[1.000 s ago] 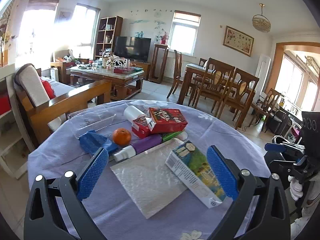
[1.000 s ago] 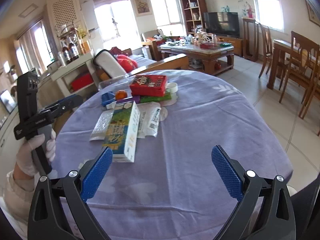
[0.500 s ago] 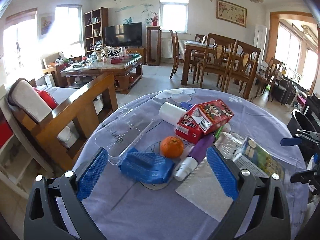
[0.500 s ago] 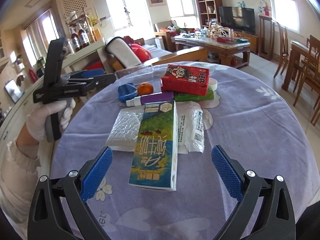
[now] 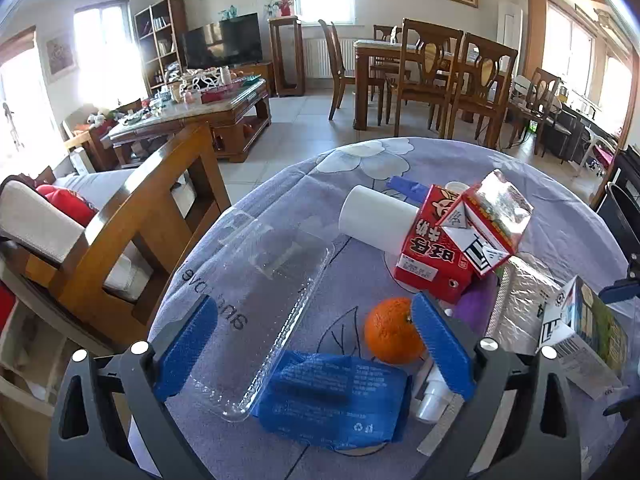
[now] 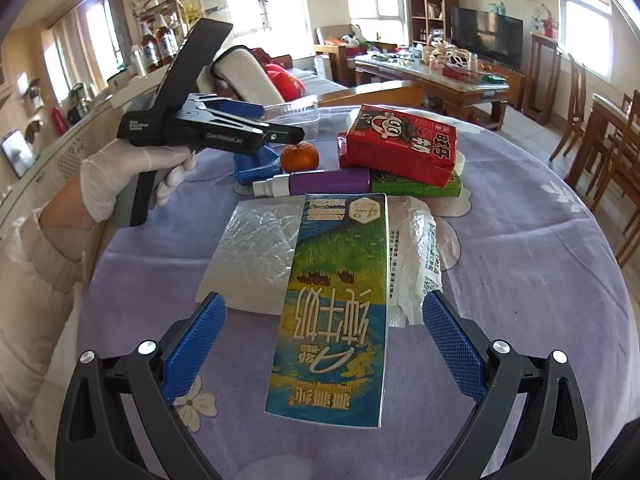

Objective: Collect trash
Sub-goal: 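Grasp the clear plastic tray with the left tool while the right tool grasps the milk carton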

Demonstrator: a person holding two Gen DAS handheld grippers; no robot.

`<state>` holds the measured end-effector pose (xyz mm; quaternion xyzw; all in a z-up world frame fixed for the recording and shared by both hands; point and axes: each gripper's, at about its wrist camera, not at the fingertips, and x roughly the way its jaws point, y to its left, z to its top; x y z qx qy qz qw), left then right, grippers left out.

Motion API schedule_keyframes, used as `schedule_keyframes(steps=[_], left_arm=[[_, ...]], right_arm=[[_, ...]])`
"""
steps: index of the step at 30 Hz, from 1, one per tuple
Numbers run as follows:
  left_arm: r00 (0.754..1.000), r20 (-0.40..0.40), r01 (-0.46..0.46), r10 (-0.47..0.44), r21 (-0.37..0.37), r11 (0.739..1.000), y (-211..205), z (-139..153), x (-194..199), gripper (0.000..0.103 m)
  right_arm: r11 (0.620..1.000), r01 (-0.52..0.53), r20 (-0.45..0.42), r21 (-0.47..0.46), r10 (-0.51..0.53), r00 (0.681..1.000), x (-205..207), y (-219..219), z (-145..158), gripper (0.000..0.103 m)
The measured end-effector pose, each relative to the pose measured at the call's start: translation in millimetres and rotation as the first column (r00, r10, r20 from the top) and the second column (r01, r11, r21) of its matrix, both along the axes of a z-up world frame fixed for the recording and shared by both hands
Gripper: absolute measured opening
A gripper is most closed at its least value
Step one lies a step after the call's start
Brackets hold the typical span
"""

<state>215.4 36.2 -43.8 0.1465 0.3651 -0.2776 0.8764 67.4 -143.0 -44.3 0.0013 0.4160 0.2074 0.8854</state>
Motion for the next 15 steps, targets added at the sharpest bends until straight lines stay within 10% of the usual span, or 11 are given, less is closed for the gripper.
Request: schedule_keyframes(steps=[10,15], left_arm=[[0.989,-0.129,-0.079,0.071,-0.059,0.995,9,-3,23,0.047],[0.983,-0.164,-0.094,0.080,-0.081,0.992,11,-7,25,0.006]], right_arm=[[0.999,-0.024,-0.089,0.023,0.026,0.996,12,0,-9,0.061],[0.999,-0.017,-0.102,0.049,0.022,0.995,13,-4,-10,0.054]])
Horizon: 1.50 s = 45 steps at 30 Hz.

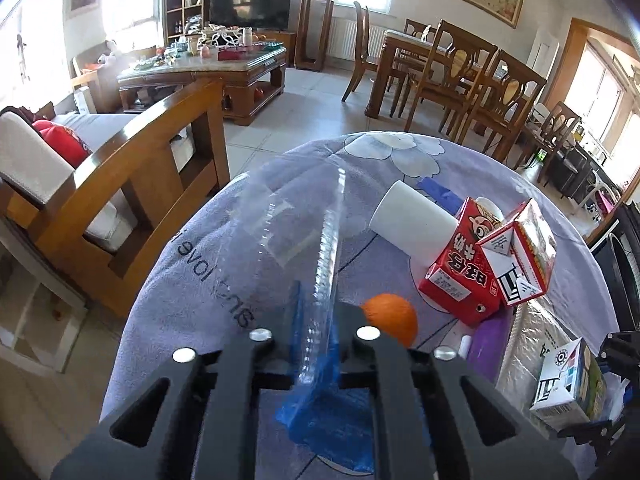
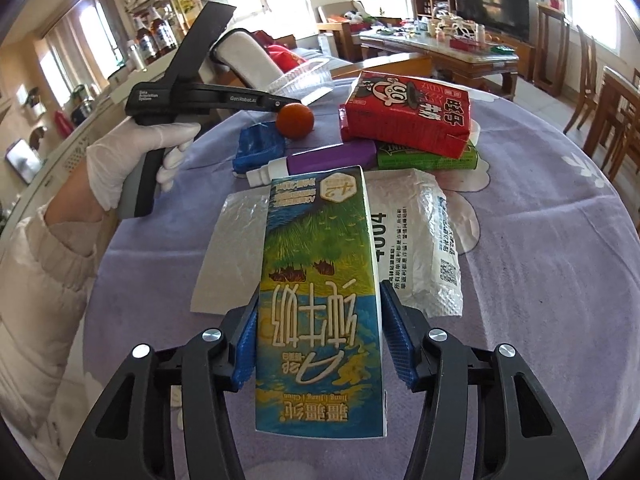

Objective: Collect trash
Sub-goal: 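Grasp the clear plastic tray with the left tool while the right tool grasps the milk carton, then carry the tray and carton to the bin and open both tools over it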

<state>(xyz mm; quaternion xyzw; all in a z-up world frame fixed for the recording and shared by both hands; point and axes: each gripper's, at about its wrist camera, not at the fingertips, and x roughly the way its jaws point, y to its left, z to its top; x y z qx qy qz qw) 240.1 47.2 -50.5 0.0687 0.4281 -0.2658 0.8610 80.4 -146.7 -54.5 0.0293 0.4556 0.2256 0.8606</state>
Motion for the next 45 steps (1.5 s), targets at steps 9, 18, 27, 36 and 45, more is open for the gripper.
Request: schedule_keyframes(steps=[9,18,27,36,45], left_arm=[[0.996,0.091,0.001,0.007,-0.083,0.997,2,31,-30,0.002],[0.978,0.195,0.104,-0.080,-0.118,0.988,-39,77,-94,0.003],[0.942,0.234,0.276,-0.239,-0.140,0.951,-124,91,-152,0.003],[0.869,0.249,0.473,-0.428,-0.159,0.867,-235,86,-207,0.003],[0.766,0.229,0.640,-0.600,-0.191,0.744,-345,71,-263,0.003]], right_arm=[[0.999,0.027,0.044,0.030,-0.028,0.999,-9,-18,12,0.050],[0.996,0.068,0.126,0.060,-0.075,0.989,-39,-57,46,0.050],[0.983,0.175,0.186,0.047,-0.181,0.966,-90,-123,74,0.050],[0.925,0.373,0.206,0.068,-0.379,0.902,-156,-241,78,0.050],[0.819,0.562,0.199,0.113,-0.573,0.795,-232,-355,66,0.050]])
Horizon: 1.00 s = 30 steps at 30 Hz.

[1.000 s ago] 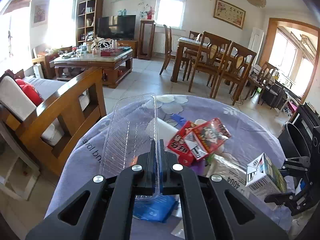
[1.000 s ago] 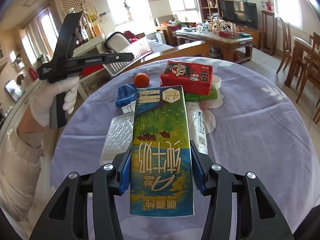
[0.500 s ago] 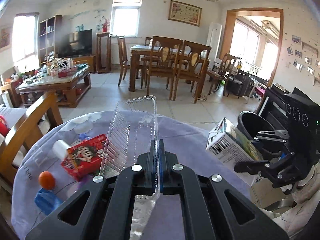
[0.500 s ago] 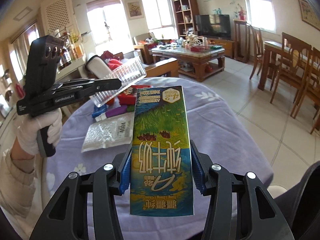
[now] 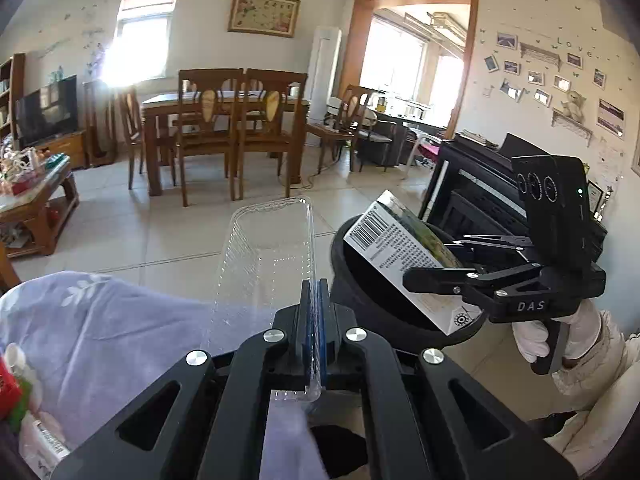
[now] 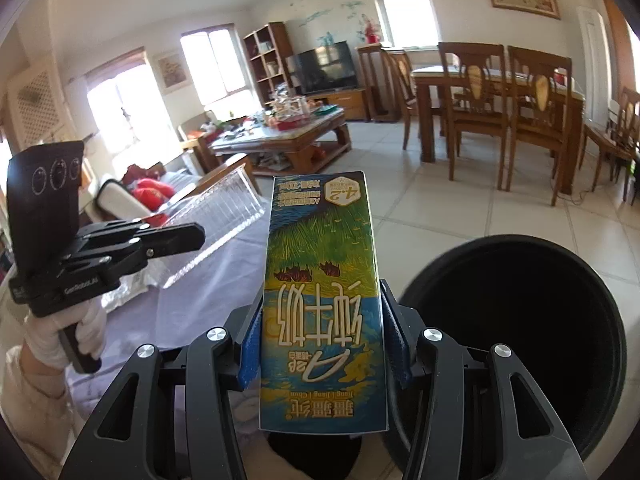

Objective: Collect trash
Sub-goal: 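Carry the tray and carton to the bin and open both tools over it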

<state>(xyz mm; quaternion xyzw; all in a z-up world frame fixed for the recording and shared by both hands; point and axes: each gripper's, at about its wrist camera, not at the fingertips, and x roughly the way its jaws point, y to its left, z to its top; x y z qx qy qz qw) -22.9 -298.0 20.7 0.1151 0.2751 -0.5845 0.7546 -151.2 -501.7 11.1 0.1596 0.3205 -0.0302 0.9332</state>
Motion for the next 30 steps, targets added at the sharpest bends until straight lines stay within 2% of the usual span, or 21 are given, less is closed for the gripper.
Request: schedule_keyframes(steps=[5,10,14,19,27,28,29,30], left_arm=[[0.992,-0.044,0.114,-0.115,-0.004,0.993,-56,-15,-32,0.003],[0.976,-0.089,0.202,-0.199,0.026,0.979,-102,-39,-59,0.004],[0.969,-0.122,0.223,-0.213,0.072,0.972,-125,-61,-64,0.004],[0.966,-0.149,0.230,-0.210,0.136,0.964,-141,-82,-67,0.005],[0.969,-0.149,0.221,-0.195,0.185,0.958,-156,-90,-77,0.006],[0.970,-0.147,0.219,-0.193,0.188,0.957,-156,-91,-79,0.006],[0.971,-0.146,0.215,-0.189,0.193,0.957,-157,-92,-79,0.007],[0.972,-0.148,0.211,-0.184,0.201,0.957,-158,-92,-80,0.007]], right_arm=[[0.993,0.115,-0.018,0.010,-0.115,0.993,-43,-58,-17,0.050],[0.975,0.218,-0.066,0.031,-0.216,0.974,-77,-106,-42,0.050],[0.962,0.266,-0.107,0.056,-0.259,0.960,-93,-129,-66,0.050],[0.959,0.274,-0.136,0.072,-0.263,0.955,-99,-137,-85,0.050],[0.956,0.281,-0.164,0.085,-0.265,0.950,-94,-139,-97,0.052],[0.955,0.284,-0.163,0.084,-0.268,0.949,-95,-137,-97,0.059],[0.953,0.291,-0.160,0.083,-0.275,0.948,-94,-137,-96,0.071],[0.950,0.301,-0.154,0.080,-0.286,0.946,-96,-138,-96,0.076]])
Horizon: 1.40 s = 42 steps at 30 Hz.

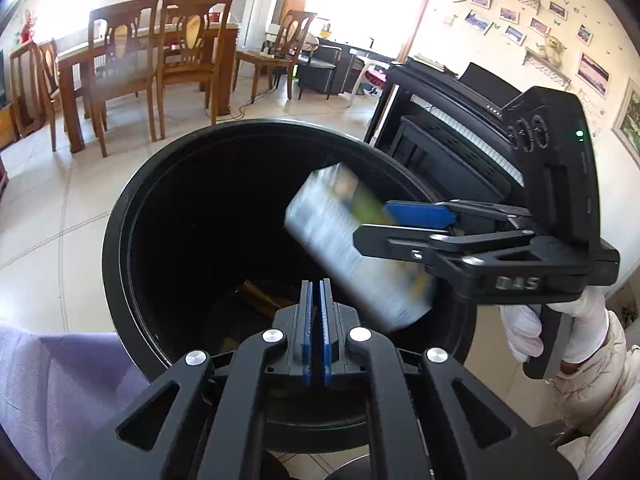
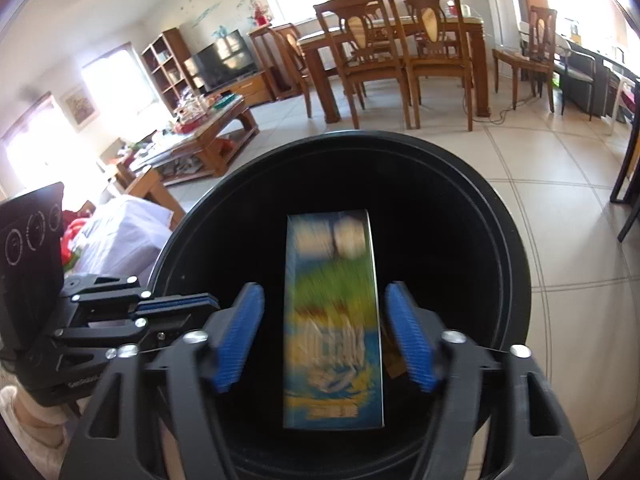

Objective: Collect trash
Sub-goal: 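Carry the tray and carton to the bin and open both tools over it, then move both open tools back over the table toward the remaining trash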

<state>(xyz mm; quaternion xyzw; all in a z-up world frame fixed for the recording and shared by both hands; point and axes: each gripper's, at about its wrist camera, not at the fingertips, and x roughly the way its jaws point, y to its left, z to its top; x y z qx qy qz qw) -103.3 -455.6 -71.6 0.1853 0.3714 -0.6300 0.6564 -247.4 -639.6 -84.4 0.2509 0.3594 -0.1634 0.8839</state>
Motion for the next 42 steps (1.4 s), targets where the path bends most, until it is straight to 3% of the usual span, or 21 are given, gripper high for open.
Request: schedule_keyframes(steps=[2,4,5,6,9,11,14,17,21,25,27,30,31,33,35,37,40,42], left_arm=[[1.000,0.002,-0.012,0.012,0.014,1.000,0,-1,-1,0.010],[1.000,0.002,-0.026,0.026,0.023,0.999,2,-1,-2,0.036],[0.999,0.007,-0.042,0.042,0.026,0.999,2,-1,-1,0.075],[0.997,0.021,-0.068,0.068,0.009,0.998,6,1,-2,0.095],[0.996,0.020,-0.090,0.092,-0.088,0.992,24,11,-5,0.096],[0.982,0.048,-0.178,0.184,-0.111,0.978,34,19,-3,0.098],[0.912,0.125,-0.376,0.390,-0.122,0.919,51,30,0,0.098],[0.928,0.066,-0.351,0.368,-0.181,0.919,74,38,1,0.098],[0.916,0.056,-0.377,0.397,-0.217,0.900,108,47,5,0.098],[0.905,0.020,-0.407,0.425,-0.248,0.879,147,53,16,0.098],[0.893,-0.001,-0.437,0.450,-0.240,0.867,165,58,21,0.098],[0.908,-0.003,-0.414,0.420,-0.168,0.894,191,66,43,0.098],[0.895,0.035,-0.433,0.444,-0.168,0.886,203,69,45,0.098],[0.838,0.110,-0.507,0.534,-0.204,0.837,234,76,53,0.098],[0.806,0.107,-0.551,0.582,-0.224,0.804,268,82,64,0.098],[0.770,0.139,-0.594,0.622,-0.197,0.780,293,83,73,0.098],[0.698,0.233,-0.666,0.677,-0.135,0.734,327,84,90,0.098],[0.663,0.273,-0.703,0.697,-0.094,0.705,349,82,102,0.098]], right_arm=[[1.000,0.010,0.012,-0.008,-0.010,1.000,3,3,4,0.081],[1.000,0.012,0.014,-0.010,-0.012,1.000,3,3,5,0.082],[1.000,0.013,0.015,-0.011,-0.013,1.000,3,4,5,0.085],[1.000,0.013,0.017,-0.014,-0.013,1.000,3,5,6,0.087],[0.999,0.025,0.026,-0.032,-0.024,0.999,4,7,8,0.091],[0.998,0.035,0.019,-0.048,-0.034,0.999,7,12,10,0.098],[0.996,0.046,0.004,-0.074,-0.046,0.999,13,19,13,0.098],[0.999,0.020,0.012,-0.044,-0.019,1.000,19,23,17,0.098],[1.000,0.005,0.082,-0.008,-0.005,0.997,25,33,27,0.098],[0.999,-0.033,0.096,-0.040,0.037,0.995,44,56,42,0.098],[0.997,-0.049,0.200,-0.063,0.061,0.978,50,72,53,0.098],[0.994,-0.082,0.314,-0.067,0.099,0.944,64,96,66,0.098],[0.992,-0.104,0.311,-0.074,0.122,0.942,72,104,69,0.098],[0.981,-0.153,0.280,-0.122,0.182,0.943,96,129,75,0.098],[0.964,-0.207,0.268,-0.168,0.246,0.931,118,152,81,0.098],[0.935,-0.279,0.221,-0.218,0.326,0.919,146,183,83,0.098],[0.838,-0.427,0.054,-0.339,0.471,0.881,186,241,84,0.098],[0.740,-0.533,-0.023,-0.411,0.576,0.817,210,283,82,0.098]])
